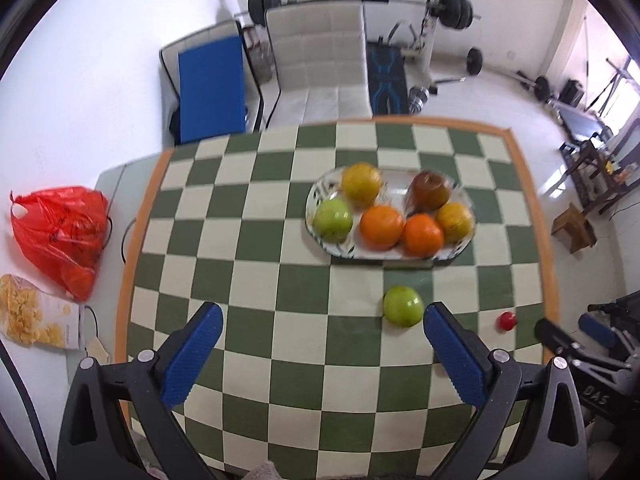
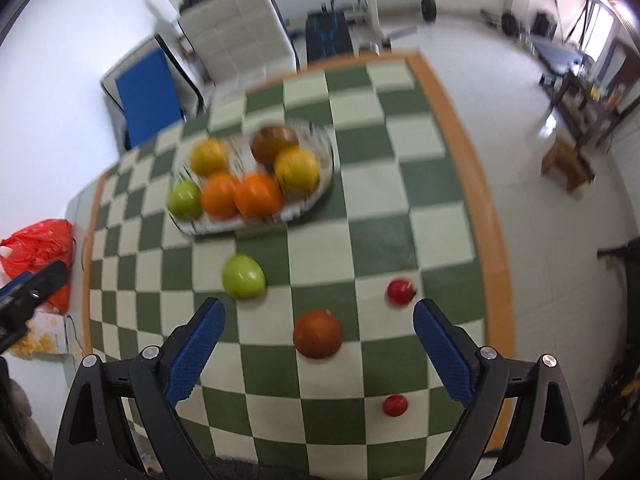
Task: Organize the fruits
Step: 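Grasp the dark orange with the right tool while the left tool grasps the green apple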
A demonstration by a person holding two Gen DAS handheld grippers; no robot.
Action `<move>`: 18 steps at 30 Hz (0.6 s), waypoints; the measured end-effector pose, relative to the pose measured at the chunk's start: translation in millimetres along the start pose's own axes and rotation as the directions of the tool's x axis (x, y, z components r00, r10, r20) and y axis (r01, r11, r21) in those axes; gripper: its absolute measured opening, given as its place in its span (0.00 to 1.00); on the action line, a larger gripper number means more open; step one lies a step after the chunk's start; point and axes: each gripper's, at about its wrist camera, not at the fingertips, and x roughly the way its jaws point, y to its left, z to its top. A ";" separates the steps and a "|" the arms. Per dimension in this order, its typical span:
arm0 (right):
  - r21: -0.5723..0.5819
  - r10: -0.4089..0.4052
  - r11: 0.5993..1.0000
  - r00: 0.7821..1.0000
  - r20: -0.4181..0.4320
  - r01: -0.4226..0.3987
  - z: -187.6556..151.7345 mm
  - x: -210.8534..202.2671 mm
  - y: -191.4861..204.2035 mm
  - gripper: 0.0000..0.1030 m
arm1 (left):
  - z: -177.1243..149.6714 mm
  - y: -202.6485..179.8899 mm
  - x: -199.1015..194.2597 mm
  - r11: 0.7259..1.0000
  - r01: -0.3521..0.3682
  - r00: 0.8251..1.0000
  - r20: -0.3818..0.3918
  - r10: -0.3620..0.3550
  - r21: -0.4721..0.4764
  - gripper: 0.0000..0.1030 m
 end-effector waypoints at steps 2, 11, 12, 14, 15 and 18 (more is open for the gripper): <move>0.037 0.021 0.999 0.997 -0.077 -0.018 -4.9 39.6 -9.3 0.94 | -0.2 -3.0 25.0 1.000 -0.005 0.998 -0.058 0.005 0.004 1.00; 0.144 0.119 0.986 0.953 -0.279 -0.081 -28.2 150.7 -22.1 0.69 | 4.3 -30.2 131.7 0.997 0.064 0.940 -0.333 -0.072 -0.036 1.00; 0.148 0.127 0.985 0.949 -0.288 -0.087 -29.3 156.2 -21.6 0.63 | 4.4 -34.6 142.5 0.996 0.080 0.928 -0.362 -0.093 -0.051 1.00; 0.144 0.126 0.986 0.944 -0.304 -0.085 -32.5 165.9 -19.7 0.58 | 4.8 -43.3 162.2 0.992 0.105 0.905 -0.406 -0.127 -0.074 1.00; 0.139 0.126 0.987 0.944 -0.306 -0.087 -33.7 168.8 -18.5 0.58 | 4.6 -48.6 171.8 0.990 0.117 0.892 -0.429 -0.141 -0.082 1.00; 0.127 0.122 0.988 0.943 -0.308 -0.086 -35.2 171.6 -15.3 0.57 | 4.1 -64.2 195.1 0.984 0.154 0.859 -0.480 -0.177 -0.087 1.00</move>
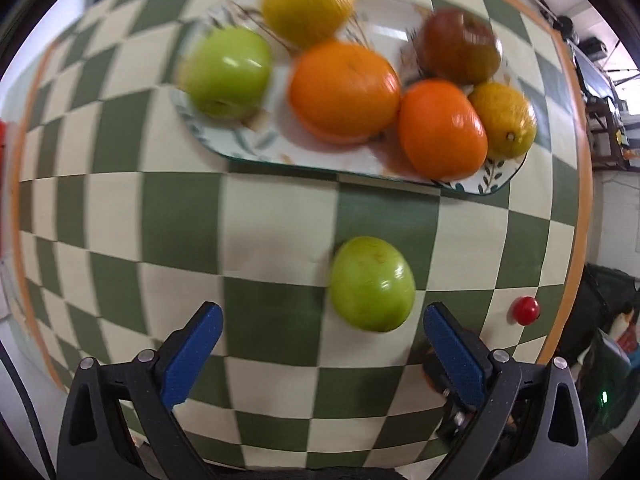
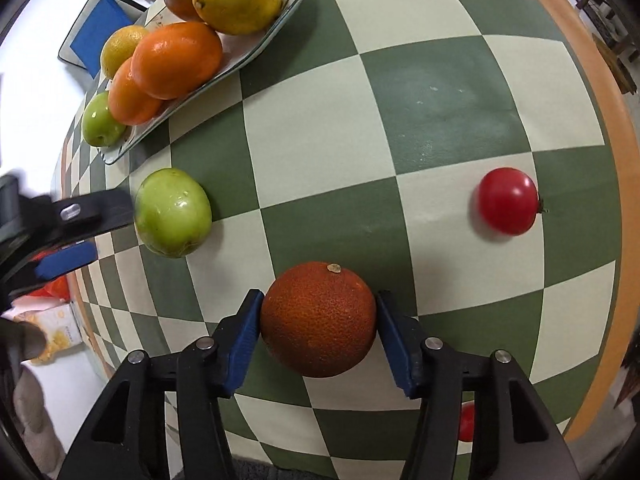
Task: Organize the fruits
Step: 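Grasp the dark orange with the right tool while the left tool grasps the green apple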
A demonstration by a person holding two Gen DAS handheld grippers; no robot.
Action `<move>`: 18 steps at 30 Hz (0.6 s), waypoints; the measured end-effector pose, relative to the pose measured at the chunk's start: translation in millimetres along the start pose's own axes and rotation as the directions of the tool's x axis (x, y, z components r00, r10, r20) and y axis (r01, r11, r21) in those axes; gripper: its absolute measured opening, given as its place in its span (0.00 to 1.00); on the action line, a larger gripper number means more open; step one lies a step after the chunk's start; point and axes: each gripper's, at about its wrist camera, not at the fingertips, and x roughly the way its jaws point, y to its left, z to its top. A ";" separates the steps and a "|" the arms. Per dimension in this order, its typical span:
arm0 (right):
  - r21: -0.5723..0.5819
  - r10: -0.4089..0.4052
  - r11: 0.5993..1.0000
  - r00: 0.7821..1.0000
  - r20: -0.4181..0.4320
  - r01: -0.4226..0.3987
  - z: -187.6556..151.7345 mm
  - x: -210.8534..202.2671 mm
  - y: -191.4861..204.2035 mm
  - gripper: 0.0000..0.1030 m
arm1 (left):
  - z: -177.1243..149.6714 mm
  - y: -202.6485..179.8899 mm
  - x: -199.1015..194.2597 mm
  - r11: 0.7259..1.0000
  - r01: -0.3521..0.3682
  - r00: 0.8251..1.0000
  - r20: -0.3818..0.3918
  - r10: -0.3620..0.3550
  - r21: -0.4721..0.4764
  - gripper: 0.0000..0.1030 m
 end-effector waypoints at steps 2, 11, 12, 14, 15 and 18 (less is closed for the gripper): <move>-0.002 0.001 1.000 1.000 -0.006 -0.001 0.7 1.6 1.1 0.57 | 4.3 -7.1 11.8 1.000 0.021 1.000 -0.021 -0.021 0.012 1.00; 0.007 0.001 1.000 1.000 -0.024 -0.001 -0.1 5.8 0.9 0.57 | 1.6 -24.2 38.5 0.996 0.032 0.998 -0.050 -0.028 0.081 0.52; 0.013 0.003 1.000 1.000 -0.027 -0.003 -0.4 6.2 0.4 0.57 | -1.4 -22.8 38.1 0.996 0.024 0.999 -0.049 -0.020 0.088 0.52; 0.015 0.004 1.000 1.000 -0.031 -0.003 -0.3 6.7 0.5 0.58 | -9.9 -15.4 36.8 0.996 0.018 0.999 -0.047 -0.014 0.090 0.52; 0.016 0.003 1.000 0.999 -0.031 -0.003 0.2 7.4 0.5 0.58 | -14.0 -11.2 36.7 0.996 0.017 0.999 -0.047 -0.013 0.088 0.52; 0.009 -0.004 1.000 1.000 -0.029 0.004 4.5 8.5 0.0 0.58 | -24.6 1.1 40.3 0.997 0.016 0.998 -0.055 -0.012 0.074 0.52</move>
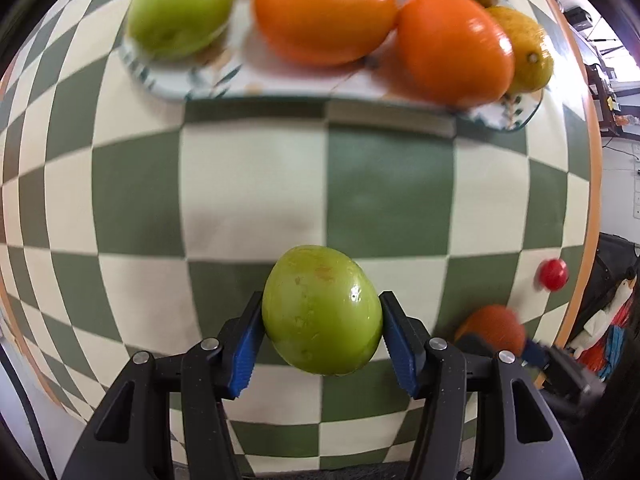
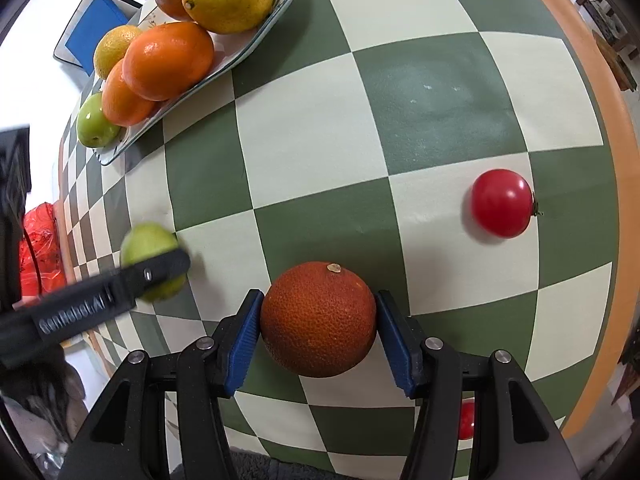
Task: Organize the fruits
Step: 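Grasp the dark orange with the right tool while the left tool grasps the green apple, then place the dark orange on the plate with the right tool while the left tool places the green apple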
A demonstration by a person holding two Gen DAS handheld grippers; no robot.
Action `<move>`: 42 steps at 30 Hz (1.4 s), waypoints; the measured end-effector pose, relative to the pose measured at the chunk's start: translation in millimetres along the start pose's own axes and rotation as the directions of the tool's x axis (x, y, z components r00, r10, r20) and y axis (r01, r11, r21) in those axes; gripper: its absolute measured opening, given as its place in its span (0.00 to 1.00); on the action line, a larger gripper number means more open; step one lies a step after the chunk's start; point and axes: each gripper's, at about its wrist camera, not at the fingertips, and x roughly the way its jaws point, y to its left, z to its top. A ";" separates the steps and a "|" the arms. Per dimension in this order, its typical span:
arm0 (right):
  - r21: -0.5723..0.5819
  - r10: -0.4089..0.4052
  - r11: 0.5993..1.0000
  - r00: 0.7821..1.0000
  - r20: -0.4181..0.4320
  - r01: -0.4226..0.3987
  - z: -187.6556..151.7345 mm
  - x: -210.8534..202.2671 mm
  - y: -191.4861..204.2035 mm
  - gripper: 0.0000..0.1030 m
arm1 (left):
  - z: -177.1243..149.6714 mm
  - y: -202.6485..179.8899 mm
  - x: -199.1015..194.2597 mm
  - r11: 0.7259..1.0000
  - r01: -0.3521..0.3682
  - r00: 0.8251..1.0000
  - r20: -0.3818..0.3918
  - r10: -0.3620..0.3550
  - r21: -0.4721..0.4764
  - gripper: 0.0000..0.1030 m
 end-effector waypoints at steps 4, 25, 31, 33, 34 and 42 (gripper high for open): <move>-0.021 -0.008 1.000 1.000 -0.007 0.008 8.9 1.9 4.9 0.58 | -6.8 3.2 4.2 1.000 0.018 1.000 0.006 -0.018 -0.010 0.52; -0.122 0.194 0.977 0.968 0.156 -0.176 92.0 -108.8 76.4 0.56 | 7.1 33.0 -143.0 0.985 0.174 0.951 0.255 -0.172 0.014 0.52; -0.195 0.151 0.974 0.973 0.175 -0.116 163.9 -104.9 136.4 0.56 | 73.0 59.8 -179.4 0.988 0.155 0.938 0.316 -0.142 -0.015 0.52; -0.208 0.116 0.975 0.979 0.165 -0.081 179.4 -93.3 150.7 0.56 | 95.2 71.7 -175.2 0.992 0.121 0.947 0.304 -0.106 -0.032 0.52; -0.214 0.097 0.975 0.982 0.161 -0.061 186.4 -86.7 157.4 0.56 | 106.0 77.3 -170.8 0.993 0.110 0.951 0.295 -0.093 -0.042 0.52; -0.200 0.019 0.980 0.993 0.113 0.004 201.8 -47.2 169.1 0.57 | 166.9 105.8 -123.5 0.997 0.048 0.988 0.150 -0.037 -0.066 0.52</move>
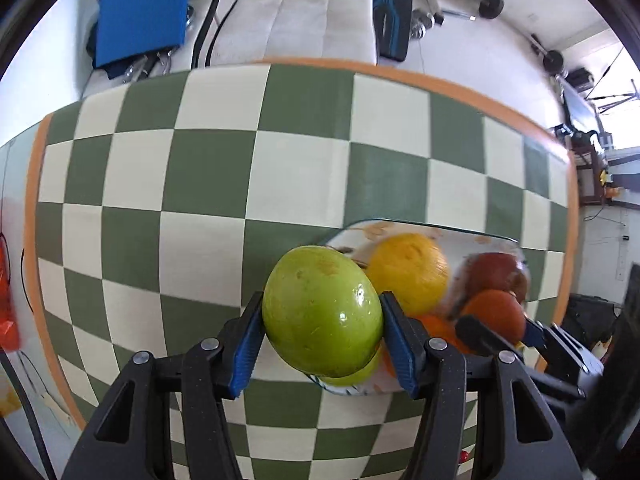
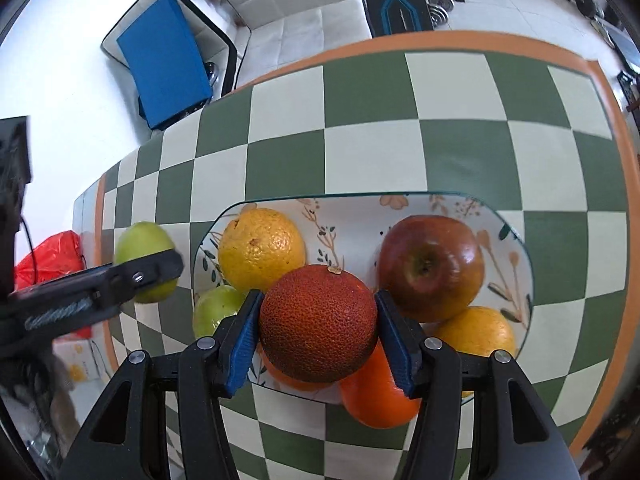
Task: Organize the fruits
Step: 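Place the dark orange on the plate with the right tool while the left tool places the green apple, then open both tools and raise them away from the plate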
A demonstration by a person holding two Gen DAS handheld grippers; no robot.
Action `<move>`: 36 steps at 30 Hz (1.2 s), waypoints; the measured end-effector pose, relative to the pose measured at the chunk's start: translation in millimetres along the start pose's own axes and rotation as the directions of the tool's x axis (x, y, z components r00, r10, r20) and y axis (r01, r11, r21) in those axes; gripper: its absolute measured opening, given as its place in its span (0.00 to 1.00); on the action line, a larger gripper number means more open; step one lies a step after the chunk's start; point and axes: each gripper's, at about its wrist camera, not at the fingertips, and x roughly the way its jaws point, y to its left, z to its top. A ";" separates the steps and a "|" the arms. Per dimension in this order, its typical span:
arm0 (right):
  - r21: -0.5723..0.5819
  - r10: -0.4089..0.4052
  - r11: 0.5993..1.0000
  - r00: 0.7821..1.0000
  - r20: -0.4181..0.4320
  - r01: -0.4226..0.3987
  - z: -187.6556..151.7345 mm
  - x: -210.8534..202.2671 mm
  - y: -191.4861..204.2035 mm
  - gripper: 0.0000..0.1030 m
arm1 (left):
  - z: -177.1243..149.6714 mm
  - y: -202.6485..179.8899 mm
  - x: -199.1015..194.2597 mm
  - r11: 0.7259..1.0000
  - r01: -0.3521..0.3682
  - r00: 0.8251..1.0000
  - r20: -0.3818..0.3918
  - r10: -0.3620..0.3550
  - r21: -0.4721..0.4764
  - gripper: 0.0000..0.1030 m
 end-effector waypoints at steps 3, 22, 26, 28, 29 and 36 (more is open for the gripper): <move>0.006 -0.008 1.000 1.000 -0.007 0.008 -3.3 3.2 0.8 0.63 | 6.4 1.8 15.8 1.000 -0.010 0.999 -0.049 0.010 0.011 0.52; 0.002 -0.188 0.982 0.973 0.136 0.189 -37.4 -55.2 -14.0 0.93 | -30.1 -4.0 -20.3 1.000 0.018 0.998 0.067 -0.018 0.002 0.70; -0.008 -0.224 0.974 0.962 0.158 0.228 -54.9 -66.4 -18.9 0.94 | -48.0 -11.9 -29.4 0.999 -0.037 0.993 0.111 0.035 0.018 0.86; -0.009 -0.240 0.970 0.956 0.167 0.244 -64.5 -72.4 -21.9 0.94 | -58.1 -15.0 -35.2 0.998 -0.051 0.988 0.149 0.046 0.029 0.94; -0.007 -0.243 0.969 0.955 0.172 0.248 -68.2 -75.1 -23.0 0.95 | -64.1 -17.6 -38.5 0.998 -0.061 0.985 0.166 0.054 0.035 0.94; -0.004 -0.248 0.967 0.943 0.222 0.255 -98.3 -103.8 -26.9 0.95 | -100.6 -31.4 -59.6 0.996 -0.072 0.973 0.225 0.058 0.054 0.94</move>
